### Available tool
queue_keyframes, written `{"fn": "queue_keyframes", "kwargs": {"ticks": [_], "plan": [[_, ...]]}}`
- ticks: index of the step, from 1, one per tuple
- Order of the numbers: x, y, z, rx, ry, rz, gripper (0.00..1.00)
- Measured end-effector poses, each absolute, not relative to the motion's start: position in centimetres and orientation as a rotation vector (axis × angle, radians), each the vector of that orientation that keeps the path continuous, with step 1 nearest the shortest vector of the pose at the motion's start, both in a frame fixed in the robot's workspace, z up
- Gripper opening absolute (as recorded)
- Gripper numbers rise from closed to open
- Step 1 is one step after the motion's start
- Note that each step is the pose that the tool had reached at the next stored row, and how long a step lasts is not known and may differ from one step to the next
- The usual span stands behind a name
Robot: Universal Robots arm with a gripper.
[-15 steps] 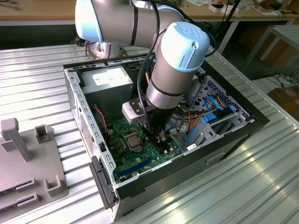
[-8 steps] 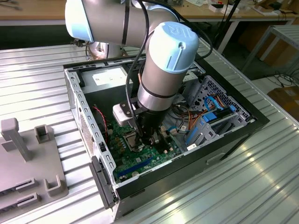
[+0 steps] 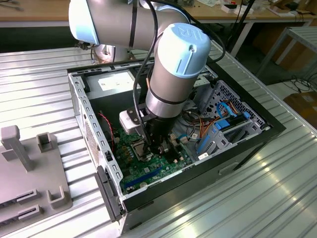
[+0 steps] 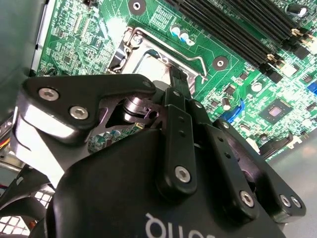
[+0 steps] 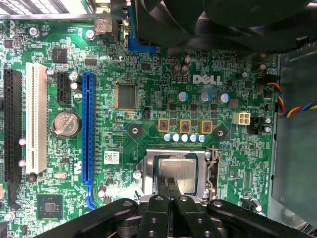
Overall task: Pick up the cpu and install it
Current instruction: 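Install the first cpu locking lever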
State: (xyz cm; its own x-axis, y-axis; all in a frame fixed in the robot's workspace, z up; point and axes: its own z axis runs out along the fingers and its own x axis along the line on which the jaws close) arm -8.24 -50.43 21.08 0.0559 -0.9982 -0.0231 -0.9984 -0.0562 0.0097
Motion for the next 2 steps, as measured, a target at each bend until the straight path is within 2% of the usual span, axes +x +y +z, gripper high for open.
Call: {"fn": "queue_keyframes", "kwargs": {"ticks": [2], "plan": [[-8.25,-50.43,21.08,-2.276,2.152,0.037,0.11]]}}
